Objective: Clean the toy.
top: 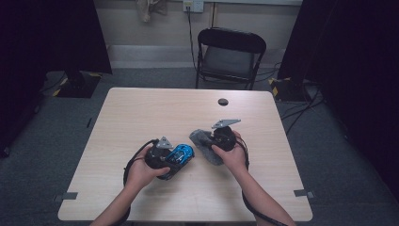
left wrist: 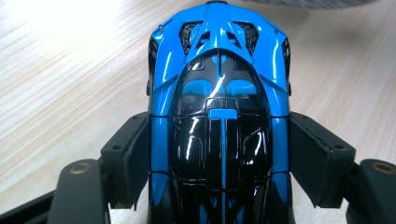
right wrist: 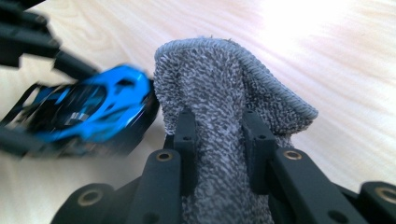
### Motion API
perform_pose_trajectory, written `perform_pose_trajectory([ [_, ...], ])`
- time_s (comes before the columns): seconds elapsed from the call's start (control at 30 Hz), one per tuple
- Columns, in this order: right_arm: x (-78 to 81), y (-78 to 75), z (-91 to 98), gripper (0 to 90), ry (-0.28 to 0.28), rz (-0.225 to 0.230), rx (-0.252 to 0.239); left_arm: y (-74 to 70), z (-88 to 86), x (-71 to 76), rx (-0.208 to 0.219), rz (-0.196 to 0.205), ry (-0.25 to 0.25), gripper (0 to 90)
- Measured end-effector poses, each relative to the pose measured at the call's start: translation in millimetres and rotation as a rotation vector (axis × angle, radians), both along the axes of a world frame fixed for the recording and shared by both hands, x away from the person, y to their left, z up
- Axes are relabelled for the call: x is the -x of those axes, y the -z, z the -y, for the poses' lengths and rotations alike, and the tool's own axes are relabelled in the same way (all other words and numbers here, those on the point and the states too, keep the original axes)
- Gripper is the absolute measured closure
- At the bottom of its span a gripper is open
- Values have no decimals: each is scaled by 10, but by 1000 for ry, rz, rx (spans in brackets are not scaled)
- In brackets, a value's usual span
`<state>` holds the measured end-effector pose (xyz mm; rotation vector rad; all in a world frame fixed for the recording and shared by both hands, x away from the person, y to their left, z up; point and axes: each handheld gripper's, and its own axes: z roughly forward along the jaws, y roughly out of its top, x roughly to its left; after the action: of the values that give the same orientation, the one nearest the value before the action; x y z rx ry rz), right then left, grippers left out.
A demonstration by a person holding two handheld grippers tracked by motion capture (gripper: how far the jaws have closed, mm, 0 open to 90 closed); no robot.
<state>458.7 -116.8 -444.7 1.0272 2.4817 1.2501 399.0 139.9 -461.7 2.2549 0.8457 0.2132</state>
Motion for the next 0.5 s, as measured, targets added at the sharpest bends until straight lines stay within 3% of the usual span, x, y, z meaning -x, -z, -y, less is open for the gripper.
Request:
perform_pose_trajectory([
  [0.33,-86,46,-278,721,-79,-18,37,15,56,8,-1,10,24,281],
  [0.5,-68,57,-280,721,-99,-26,31,30,40,-3,-5,1,17,281],
])
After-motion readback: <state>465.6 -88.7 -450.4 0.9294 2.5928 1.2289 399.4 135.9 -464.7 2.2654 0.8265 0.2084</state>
